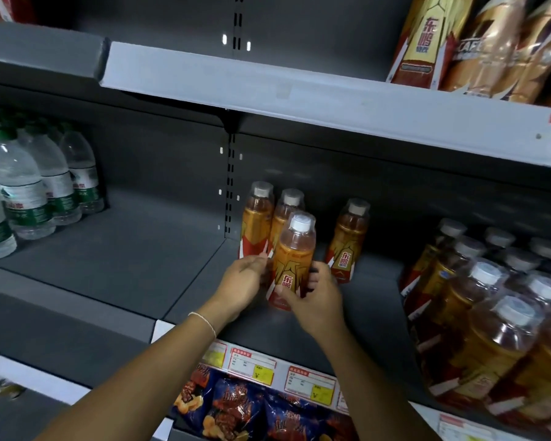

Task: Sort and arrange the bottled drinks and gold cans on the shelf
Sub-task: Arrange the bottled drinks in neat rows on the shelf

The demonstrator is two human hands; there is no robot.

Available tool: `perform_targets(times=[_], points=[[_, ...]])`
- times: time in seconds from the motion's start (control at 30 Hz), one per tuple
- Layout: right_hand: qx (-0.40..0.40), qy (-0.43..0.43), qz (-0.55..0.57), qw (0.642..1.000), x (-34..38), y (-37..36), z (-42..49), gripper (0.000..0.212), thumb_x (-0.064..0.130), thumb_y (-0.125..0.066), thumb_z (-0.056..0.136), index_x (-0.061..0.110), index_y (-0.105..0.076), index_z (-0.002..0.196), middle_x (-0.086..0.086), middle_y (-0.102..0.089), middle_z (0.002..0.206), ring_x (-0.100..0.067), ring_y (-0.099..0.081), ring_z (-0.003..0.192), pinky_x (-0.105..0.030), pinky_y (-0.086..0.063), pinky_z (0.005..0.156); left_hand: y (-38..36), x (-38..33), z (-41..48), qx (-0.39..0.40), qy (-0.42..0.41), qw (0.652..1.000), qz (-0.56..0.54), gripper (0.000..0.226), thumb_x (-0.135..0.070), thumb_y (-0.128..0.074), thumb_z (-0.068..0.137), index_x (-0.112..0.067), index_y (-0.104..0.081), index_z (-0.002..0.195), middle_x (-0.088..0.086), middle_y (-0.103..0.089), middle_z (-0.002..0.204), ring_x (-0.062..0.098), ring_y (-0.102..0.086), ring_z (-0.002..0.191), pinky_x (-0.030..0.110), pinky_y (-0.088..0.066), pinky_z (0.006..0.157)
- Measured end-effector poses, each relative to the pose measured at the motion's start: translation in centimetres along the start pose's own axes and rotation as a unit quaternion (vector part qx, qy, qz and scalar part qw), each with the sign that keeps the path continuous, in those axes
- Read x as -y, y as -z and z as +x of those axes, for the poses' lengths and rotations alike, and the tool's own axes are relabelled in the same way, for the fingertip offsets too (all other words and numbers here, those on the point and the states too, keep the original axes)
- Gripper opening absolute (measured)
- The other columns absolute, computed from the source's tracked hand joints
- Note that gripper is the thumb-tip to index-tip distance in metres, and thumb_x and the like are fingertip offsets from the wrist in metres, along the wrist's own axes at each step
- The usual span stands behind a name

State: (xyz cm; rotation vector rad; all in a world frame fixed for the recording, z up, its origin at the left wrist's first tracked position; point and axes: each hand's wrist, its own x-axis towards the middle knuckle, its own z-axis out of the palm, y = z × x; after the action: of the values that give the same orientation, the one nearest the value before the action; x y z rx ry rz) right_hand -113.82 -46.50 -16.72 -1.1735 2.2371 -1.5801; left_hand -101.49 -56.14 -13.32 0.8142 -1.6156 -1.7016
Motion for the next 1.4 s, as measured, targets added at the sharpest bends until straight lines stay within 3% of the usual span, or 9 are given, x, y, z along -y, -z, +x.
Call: perform_targets(times=[0.17, 0.3, 0.43, 0.57, 0.77, 1.0, 1.17, 1.3, 1.4], points=[[-0.024, -0.023, 0.009, 0.999, -1.7, 3.2, -0.7, 0.066, 0.037, -0.088, 0.066, 0.041, -0.048, 0.118, 0.012, -0.059, 0.118, -0.001, -0.062, 0.100, -0.019, -0.055, 0.077, -3.5, 0.8, 0.5, 0.029, -0.019, 0.999, 0.004, 0.025, -0.027, -0.046, 0.103, -0.020, -0.069, 0.095, 0.009, -0.071, 0.108, 0.025, -0.066, 0.106, 0.045, -0.050, 0.099], [-0.040, -0.051, 0.012, 0.998, -2.9, 4.9, -0.4, 0.067, 0.026, -0.085, 0.073, 0.037, -0.049, 0.127, 0.012, -0.061, 0.121, 0.005, -0.060, 0.099, -0.016, -0.051, 0.080, -5.8, 2.1, 1.0, 0.027, -0.028, 0.999, 0.010, 0.039, -0.031, -0.045, 0.102, 0.002, -0.065, 0.093, 0.026, -0.067, 0.102, 0.041, -0.063, 0.101, 0.057, -0.048, 0.096], [-0.049, -0.057, -0.022, 0.997, -3.5, 5.6, 0.0, 0.065, 0.021, -0.079, 0.081, 0.023, -0.048, 0.138, -0.001, -0.059, 0.130, -0.013, -0.060, 0.115, -0.040, -0.052, 0.099, -7.4, 2.8, 1.4, 0.040, -0.033, 0.998, 0.019, 0.041, -0.034, -0.041, 0.103, -0.026, -0.075, 0.081, 0.008, -0.074, 0.098, 0.029, -0.067, 0.101, 0.055, -0.048, 0.097], [-0.054, -0.057, -0.067, 0.995, -3.4, 6.0, 0.5, 0.056, 0.021, -0.074, 0.085, 0.020, -0.049, 0.136, -0.002, -0.056, 0.128, -0.015, -0.058, 0.115, -0.036, -0.051, 0.098, -8.5, 2.6, 1.7, 0.050, -0.038, 0.998, 0.008, 0.044, -0.048, -0.038, 0.101, -0.045, -0.076, 0.077, -0.003, -0.074, 0.100, 0.019, -0.065, 0.107, 0.049, -0.046, 0.102], [-0.073, -0.065, -0.097, 0.990, -3.0, 6.1, 1.4, 0.046, 0.019, -0.072, 0.087, 0.016, -0.052, 0.128, -0.004, -0.056, 0.124, -0.015, -0.058, 0.107, -0.024, -0.045, 0.086, -9.2, 2.9, 2.1, 0.081, -0.037, 0.995, -0.040, 0.038, -0.050, -0.036, 0.097, -0.030, -0.069, 0.096, -0.014, -0.072, 0.099, 0.006, -0.065, 0.105, 0.037, -0.046, 0.104], [-0.078, -0.073, -0.108, 0.988, -3.1, 6.0, 1.7, 0.050, 0.021, -0.070, 0.089, 0.014, -0.050, 0.134, -0.006, -0.054, 0.129, -0.019, -0.057, 0.113, -0.030, -0.049, 0.092, -8.8, 3.9, 2.6, 0.121, -0.047, 0.989, -0.068, 0.047, -0.058, -0.037, 0.086, -0.027, -0.065, 0.109, -0.016, -0.073, 0.104, 0.000, -0.065, 0.106, 0.014, -0.051, 0.082], [-0.085, -0.065, -0.099, 0.989, -3.2, 5.9, 1.7, 0.045, 0.018, -0.070, 0.089, 0.014, -0.053, 0.130, -0.005, -0.055, 0.126, -0.008, -0.054, 0.101, -0.020, -0.041, 0.083, -8.5, 4.2, 2.6, 0.133, -0.042, 0.988, -0.072, 0.048, -0.065, -0.040, 0.086, -0.032, -0.068, 0.106, -0.017, -0.071, 0.111, 0.002, -0.063, 0.111, 0.023, -0.046, 0.093], [-0.087, -0.062, -0.081, 0.991, -3.3, 6.0, 1.6, 0.045, 0.018, -0.072, 0.088, 0.014, -0.054, 0.129, -0.004, -0.059, 0.123, -0.011, -0.060, 0.104, -0.024, -0.048, 0.087, -8.3, 4.2, 2.3, 0.147, -0.042, 0.987, -0.058, 0.059, -0.078, -0.046, 0.075, -0.035, -0.066, 0.110, -0.013, -0.069, 0.118, 0.003, -0.060, 0.116, 0.026, -0.044, 0.100], [-0.088, -0.077, -0.095, 0.989, -3.4, 6.1, 1.5, 0.034, 0.026, -0.074, 0.087, 0.017, -0.057, 0.115, -0.001, -0.067, 0.110, -0.014, -0.065, 0.100, -0.026, -0.052, 0.079, -8.3, 4.1, 2.0, 0.128, -0.063, 0.989, -0.031, 0.035, -0.051, -0.046, 0.094, -0.029, -0.065, 0.114, -0.003, -0.067, 0.121, 0.011, -0.060, 0.118, 0.035, -0.043, 0.106]])
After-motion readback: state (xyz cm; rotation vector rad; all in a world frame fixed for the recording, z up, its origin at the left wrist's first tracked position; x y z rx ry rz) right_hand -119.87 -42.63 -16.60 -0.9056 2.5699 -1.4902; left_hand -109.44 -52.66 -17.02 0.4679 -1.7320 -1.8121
